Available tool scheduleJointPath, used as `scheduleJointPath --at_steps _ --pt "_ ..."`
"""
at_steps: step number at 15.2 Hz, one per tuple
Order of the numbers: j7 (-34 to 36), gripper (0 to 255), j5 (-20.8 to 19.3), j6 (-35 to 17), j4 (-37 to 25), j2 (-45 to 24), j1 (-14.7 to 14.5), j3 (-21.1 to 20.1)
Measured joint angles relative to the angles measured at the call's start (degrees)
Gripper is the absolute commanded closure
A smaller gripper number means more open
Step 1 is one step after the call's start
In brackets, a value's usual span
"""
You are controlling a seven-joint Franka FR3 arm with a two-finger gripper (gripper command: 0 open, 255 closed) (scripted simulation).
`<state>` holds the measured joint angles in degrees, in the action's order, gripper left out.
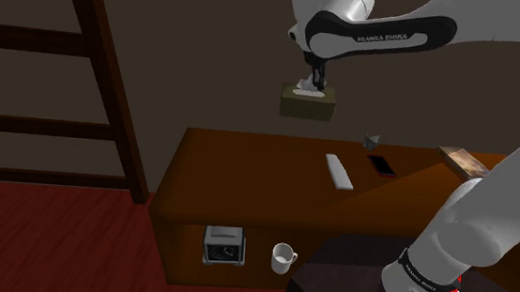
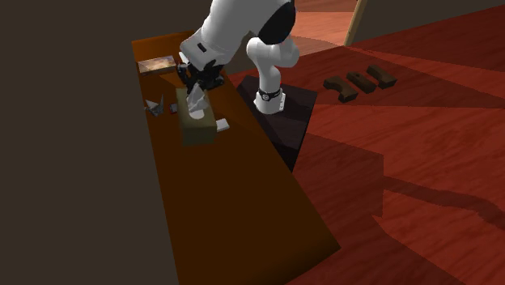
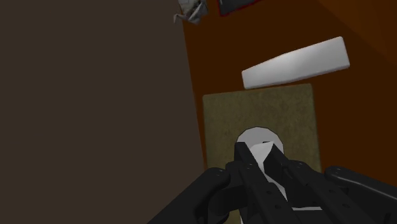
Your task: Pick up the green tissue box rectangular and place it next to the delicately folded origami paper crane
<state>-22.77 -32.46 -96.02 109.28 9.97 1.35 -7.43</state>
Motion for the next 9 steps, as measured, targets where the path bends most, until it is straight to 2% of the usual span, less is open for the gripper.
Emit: scheduleJointPath --at_steps 9 --pt "-9.61 255 -1.99 -7.55 10.02 8.99 4.58 8.08"
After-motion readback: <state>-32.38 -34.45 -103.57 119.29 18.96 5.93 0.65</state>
